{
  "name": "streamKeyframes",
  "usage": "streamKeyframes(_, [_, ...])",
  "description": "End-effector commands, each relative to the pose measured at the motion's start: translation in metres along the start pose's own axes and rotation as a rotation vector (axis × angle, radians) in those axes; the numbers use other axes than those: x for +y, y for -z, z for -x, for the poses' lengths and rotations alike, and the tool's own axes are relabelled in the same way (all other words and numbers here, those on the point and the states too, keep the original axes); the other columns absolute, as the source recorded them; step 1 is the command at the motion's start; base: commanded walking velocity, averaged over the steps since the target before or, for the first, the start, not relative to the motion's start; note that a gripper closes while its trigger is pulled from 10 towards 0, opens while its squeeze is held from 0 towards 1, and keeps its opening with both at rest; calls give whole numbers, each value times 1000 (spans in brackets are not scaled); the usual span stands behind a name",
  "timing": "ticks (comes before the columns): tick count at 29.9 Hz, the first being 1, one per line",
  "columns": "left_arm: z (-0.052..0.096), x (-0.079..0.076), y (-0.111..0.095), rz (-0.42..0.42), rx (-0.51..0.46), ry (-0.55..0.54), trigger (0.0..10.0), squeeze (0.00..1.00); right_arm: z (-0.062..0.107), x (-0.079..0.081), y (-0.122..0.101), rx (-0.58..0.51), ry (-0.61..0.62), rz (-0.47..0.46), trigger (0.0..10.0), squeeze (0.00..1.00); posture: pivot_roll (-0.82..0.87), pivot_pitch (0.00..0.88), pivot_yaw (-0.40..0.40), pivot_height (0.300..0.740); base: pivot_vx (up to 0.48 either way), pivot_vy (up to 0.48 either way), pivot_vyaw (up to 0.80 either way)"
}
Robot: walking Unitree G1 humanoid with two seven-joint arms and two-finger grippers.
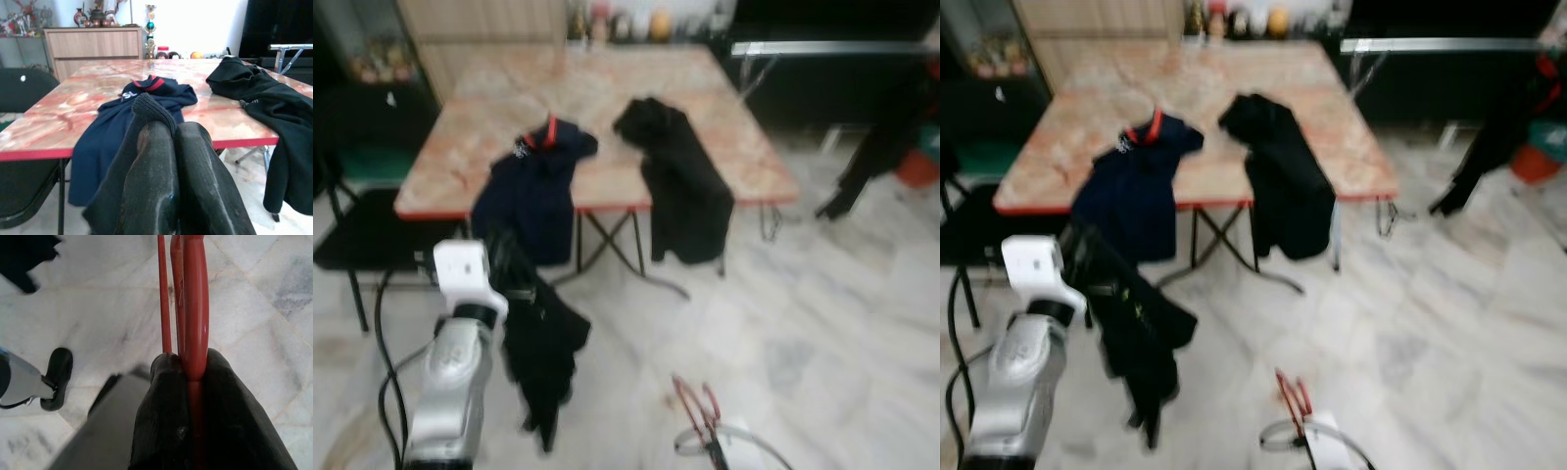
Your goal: Hang hanger
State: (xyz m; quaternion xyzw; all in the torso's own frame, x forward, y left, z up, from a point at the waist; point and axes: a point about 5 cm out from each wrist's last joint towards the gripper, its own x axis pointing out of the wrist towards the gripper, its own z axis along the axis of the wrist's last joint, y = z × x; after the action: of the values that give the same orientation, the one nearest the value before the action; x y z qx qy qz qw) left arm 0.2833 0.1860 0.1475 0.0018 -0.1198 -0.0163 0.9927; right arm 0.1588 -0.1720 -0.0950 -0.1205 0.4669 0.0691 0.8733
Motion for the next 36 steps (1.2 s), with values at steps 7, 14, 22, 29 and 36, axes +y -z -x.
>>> streamKeyframes(7, [-3,-7,-7,-11,-33,26,10000,0,1,-7,3,7,23,-19,10000,0,69,39,-12,740,347,0,0])
streamKeyframes(14, [-3,-8,-8,-10,-37,30,10000,0,1,-8,4,7,22,-20,10000,0,71,40,-13,740,347,0,0])
streamKeyframes(22, [-3,-15,-17,-2,-48,85,10000,0,1,-9,4,5,17,-15,10000,0,77,38,-15,740,83,0,0])
streamKeyframes(29, [-7,-17,-30,33,-75,91,10000,0,1,-8,4,4,11,-17,10000,0,78,37,-13,740,0,0,0])
streamKeyframes(36, [-21,-24,-76,-15,-224,108,10000,0,0,-3,0,-14,8,-13,10000,0,82,25,-10,740,0,0,0])
